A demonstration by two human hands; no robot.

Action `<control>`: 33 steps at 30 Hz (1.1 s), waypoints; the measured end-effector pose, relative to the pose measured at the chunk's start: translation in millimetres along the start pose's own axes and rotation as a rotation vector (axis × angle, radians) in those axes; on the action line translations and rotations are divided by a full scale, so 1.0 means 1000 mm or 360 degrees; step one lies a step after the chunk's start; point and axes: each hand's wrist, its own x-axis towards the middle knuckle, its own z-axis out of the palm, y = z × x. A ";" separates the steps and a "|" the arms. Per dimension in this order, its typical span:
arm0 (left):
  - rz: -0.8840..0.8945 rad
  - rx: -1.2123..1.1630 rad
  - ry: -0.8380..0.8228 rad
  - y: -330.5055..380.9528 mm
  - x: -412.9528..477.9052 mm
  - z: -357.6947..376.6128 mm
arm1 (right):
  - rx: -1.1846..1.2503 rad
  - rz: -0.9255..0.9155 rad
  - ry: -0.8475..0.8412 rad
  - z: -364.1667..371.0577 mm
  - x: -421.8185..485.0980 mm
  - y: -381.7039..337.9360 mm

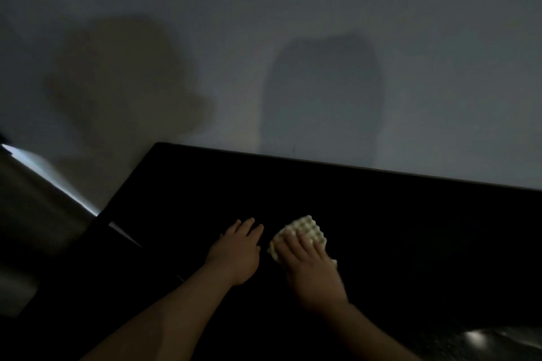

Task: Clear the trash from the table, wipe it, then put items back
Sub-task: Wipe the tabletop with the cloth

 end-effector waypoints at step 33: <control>0.0180 -0.0087 -0.0159 -0.119 0.036 -0.042 | 0.0417 0.1127 0.0238 -0.039 0.080 0.005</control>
